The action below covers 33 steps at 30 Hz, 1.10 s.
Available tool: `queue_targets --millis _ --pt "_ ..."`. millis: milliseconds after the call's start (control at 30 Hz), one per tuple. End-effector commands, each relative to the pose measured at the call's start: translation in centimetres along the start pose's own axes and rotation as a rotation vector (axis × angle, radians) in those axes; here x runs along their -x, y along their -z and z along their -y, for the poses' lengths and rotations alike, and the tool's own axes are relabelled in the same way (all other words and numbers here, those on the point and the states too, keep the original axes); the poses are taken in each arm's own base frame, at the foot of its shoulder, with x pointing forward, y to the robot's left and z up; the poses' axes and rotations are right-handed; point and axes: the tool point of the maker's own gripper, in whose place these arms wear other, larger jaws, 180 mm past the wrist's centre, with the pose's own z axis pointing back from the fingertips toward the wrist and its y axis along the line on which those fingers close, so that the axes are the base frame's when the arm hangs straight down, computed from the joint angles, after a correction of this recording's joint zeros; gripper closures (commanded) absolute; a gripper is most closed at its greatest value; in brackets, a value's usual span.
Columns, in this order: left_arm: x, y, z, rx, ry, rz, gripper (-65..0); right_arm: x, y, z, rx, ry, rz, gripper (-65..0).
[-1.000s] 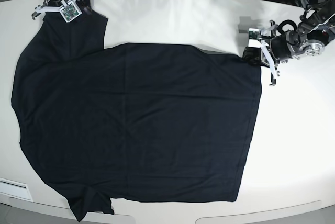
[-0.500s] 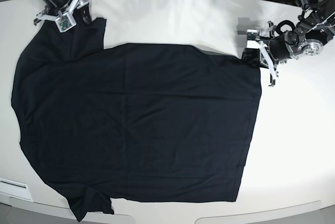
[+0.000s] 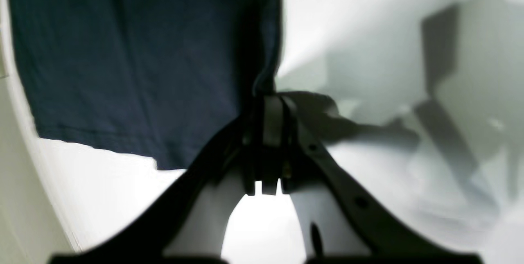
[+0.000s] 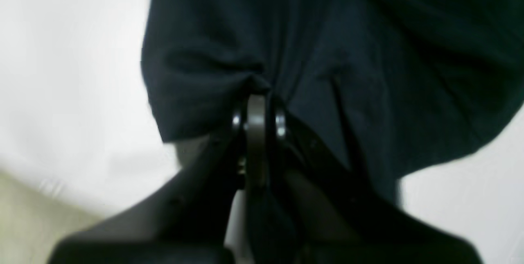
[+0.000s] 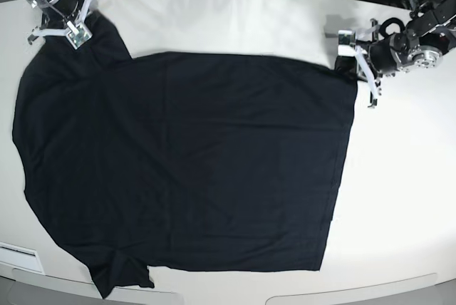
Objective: Fold the T-shirt properly
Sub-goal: 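Pull the grasped shoulder edge with both grippers to straighten the shirt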
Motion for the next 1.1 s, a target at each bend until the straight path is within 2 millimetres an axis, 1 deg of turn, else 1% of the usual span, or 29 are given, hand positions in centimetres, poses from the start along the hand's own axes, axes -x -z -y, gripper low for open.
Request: queue_targets --millis 0,100,200,267,300,433,467,500,633,767,1000,1033,1067 --pt "0.5 -1.2 -0.4 0.002 0.030 -0.022 0.0 -0.9 -1.1 0.7 0.028 -0.020 0.027 0.0" --pt "-0.7 -3.3 -0.7 0.009 0.064 0.001 0.0 -1.6 -3.5 1.0 0.058 -0.049 0.046 0.0" --pt "-2.3 -5.3 -0.8 0.024 0.064 0.031 0.0 -1.4 -5.7 1.2 0.080 -0.074 0.032 0.0" --pt "-3.4 -6.5 -0.8 0.036 0.048 0.038 0.0 -0.7 -6.8 1.3 0.088 -0.086 0.006 0.0" --pt "-4.0 -7.1 -0.8 0.041 0.042 0.040 0.0 -0.1 -7.2 1.3 0.086 -0.087 -0.015 0.0" --pt "-6.3 -8.7 -0.4 0.063 0.055 0.052 0.0 2.1 -8.2 0.7 0.053 -0.108 -0.088 0.0" --pt "-7.1 -8.9 -0.2 0.067 0.060 0.068 0.0 2.5 -8.4 0.5 0.044 -0.109 -0.101 0.0" --pt "-7.2 -8.9 0.1 0.077 0.057 0.065 0.0 2.9 -8.5 0.3 0.035 -0.110 -0.113 0.0" --pt "-6.7 -8.7 2.2 0.136 0.041 0.030 0.0 4.0 -9.1 -0.7 0.002 -0.106 -0.150 0.0" --pt "-6.8 -8.7 4.6 0.205 0.025 0.020 0.0 5.2 -9.7 -1.6 -0.028 -0.105 -0.188 0.0" --pt "-7.5 -9.0 8.8 0.314 0.054 0.034 0.0 5.1 -9.7 -1.4 -0.022 -0.101 -0.186 0.0" --pt "-7.5 -9.1 9.3 0.323 0.064 0.032 0.0 5.0 -9.7 -1.3 -0.011 -0.094 -0.181 0.0" --pt "-7.5 -9.0 9.3 0.313 0.079 0.028 0.0 4.9 -9.6 -1.0 0.002 -0.086 -0.172 0.0"
